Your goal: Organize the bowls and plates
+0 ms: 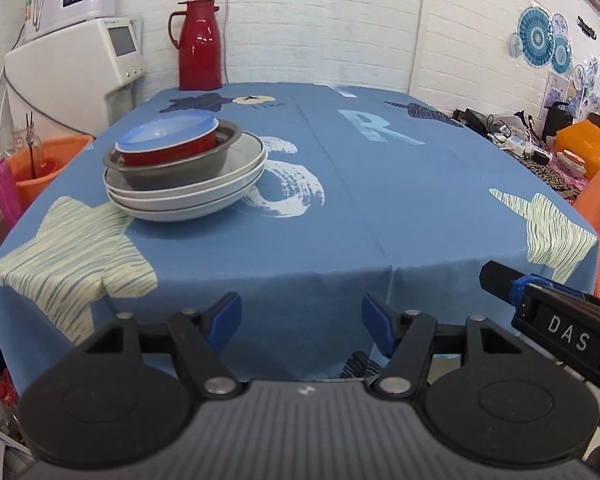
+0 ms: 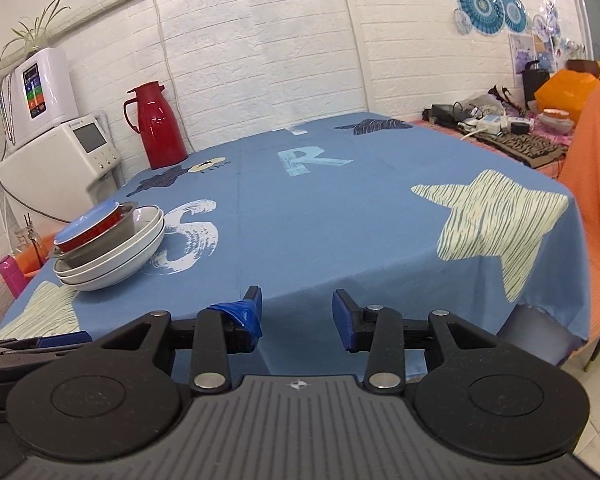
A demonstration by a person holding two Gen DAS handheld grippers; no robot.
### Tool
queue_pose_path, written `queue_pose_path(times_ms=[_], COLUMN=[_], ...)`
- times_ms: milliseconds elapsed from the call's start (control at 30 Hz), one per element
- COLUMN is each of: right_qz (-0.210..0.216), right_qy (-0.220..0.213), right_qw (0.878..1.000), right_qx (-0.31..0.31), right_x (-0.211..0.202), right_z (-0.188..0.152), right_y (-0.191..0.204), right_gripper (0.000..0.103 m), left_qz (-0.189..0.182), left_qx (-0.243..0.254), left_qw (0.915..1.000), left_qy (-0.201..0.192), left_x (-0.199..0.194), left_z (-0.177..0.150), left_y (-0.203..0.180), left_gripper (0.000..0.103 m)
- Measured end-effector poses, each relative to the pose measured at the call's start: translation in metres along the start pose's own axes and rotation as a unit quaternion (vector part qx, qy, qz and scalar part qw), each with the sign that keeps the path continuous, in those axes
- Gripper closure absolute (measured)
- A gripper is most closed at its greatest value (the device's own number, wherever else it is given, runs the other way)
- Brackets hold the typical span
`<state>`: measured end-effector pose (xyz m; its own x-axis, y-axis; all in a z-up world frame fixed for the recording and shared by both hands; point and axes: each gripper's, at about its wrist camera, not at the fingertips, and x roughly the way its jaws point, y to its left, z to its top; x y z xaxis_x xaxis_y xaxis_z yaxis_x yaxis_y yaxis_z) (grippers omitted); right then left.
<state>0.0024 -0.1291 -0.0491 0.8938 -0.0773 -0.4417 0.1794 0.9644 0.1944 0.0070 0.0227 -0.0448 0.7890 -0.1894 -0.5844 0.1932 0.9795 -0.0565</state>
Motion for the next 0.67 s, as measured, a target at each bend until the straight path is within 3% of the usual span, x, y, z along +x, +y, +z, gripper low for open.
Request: queue_pose_path(times_ms=[200,667], right_qz=[0.004,0.006], right_qy=[-0.002,0.0], right_qw=[1.0,1.0], right_qx=[-0.003,-0.011], right_x=[-0.003,-0.004], right_z=[-0.001,-0.003], right_y=[0.004,0.01], right_gripper=[0.079,0.076], left_qz=[-0.003,0.031], left_qx=[0.009,0.037], left_qw=[1.0,0.998], left_qy=[0.002,-0.041], left_x=[-0.001,-0.01], left_z=[-0.001,0.0], left_y=[-0.002,-0.007], left_gripper=[0.038,0.038])
